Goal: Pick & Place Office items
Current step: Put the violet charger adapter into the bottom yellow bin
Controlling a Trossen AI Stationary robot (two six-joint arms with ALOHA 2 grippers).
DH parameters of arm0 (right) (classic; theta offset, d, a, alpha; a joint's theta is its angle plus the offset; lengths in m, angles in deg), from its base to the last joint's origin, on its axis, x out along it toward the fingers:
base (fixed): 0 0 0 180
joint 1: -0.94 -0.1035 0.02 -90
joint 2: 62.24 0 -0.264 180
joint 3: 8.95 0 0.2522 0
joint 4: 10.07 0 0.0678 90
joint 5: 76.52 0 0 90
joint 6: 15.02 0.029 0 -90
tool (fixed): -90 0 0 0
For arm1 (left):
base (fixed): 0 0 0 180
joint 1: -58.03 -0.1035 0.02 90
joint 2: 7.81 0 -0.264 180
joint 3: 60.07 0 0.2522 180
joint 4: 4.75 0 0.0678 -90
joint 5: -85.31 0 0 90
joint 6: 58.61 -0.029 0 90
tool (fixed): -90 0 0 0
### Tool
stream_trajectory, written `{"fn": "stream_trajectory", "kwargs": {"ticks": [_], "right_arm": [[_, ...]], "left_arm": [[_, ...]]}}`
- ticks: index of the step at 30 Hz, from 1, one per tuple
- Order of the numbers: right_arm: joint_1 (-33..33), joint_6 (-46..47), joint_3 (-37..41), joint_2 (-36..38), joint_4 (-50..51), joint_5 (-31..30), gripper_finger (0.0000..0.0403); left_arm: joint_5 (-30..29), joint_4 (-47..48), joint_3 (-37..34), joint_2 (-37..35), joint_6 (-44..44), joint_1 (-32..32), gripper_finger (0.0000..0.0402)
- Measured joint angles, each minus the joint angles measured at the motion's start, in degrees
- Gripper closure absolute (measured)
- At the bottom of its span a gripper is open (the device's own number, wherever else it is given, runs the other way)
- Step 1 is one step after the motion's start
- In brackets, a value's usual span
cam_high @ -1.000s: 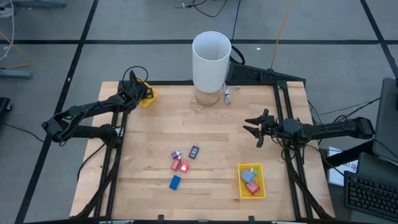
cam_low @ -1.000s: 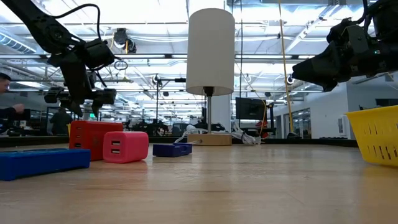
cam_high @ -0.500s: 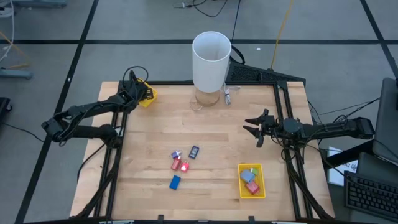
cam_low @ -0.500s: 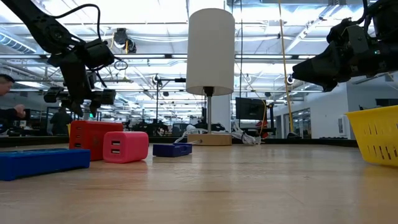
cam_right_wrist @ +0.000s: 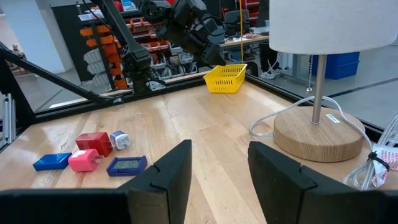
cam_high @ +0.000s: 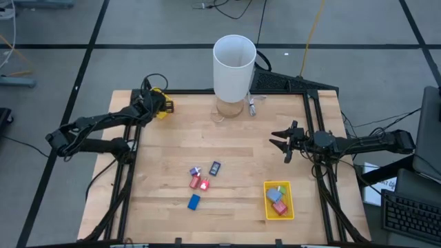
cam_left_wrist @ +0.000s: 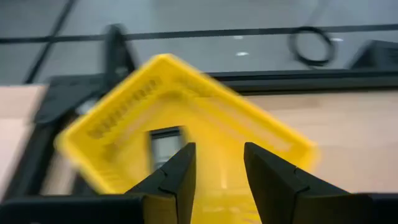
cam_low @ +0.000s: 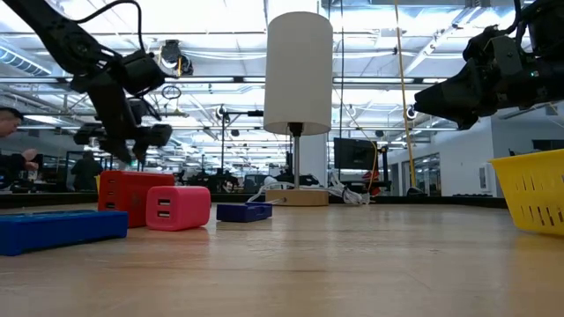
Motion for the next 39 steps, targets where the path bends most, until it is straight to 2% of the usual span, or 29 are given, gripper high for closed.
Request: {"fn": "stream_trajectory", "kwargs": {"ticks": [11,18,26,31,39], "right_arm": [[0.00,0.89,0.00,-0.11,0.05,0.02,0.0257],[0.02,0.35,0.00,-0.11,-0.17,-0.02,0.0257],[0.06,-2.05,0.00,-0.11,-1.07,-0.41,0.0257],[0.17,-3.44,0.00,-0.13,-1.07,-0.57,0.0257],[0.20,-5.38,0.00,-0.13,-3.11,-4.63,0.0257]], "left_arm": [[9.39,-5.10,0.00,-0.31,-1.59,8.90,0.0256],[12.41,-10.21,0.00,-0.31,-1.64,15.73,0.0257],[12.53,-15.52,0.00,-0.28,-1.42,23.45,0.0274],[12.52,-18.69,0.00,-0.27,-0.08,27.90,0.0269],[10.48,-26.74,0.02,1.71,0.25,35.29,0.0257]]}}
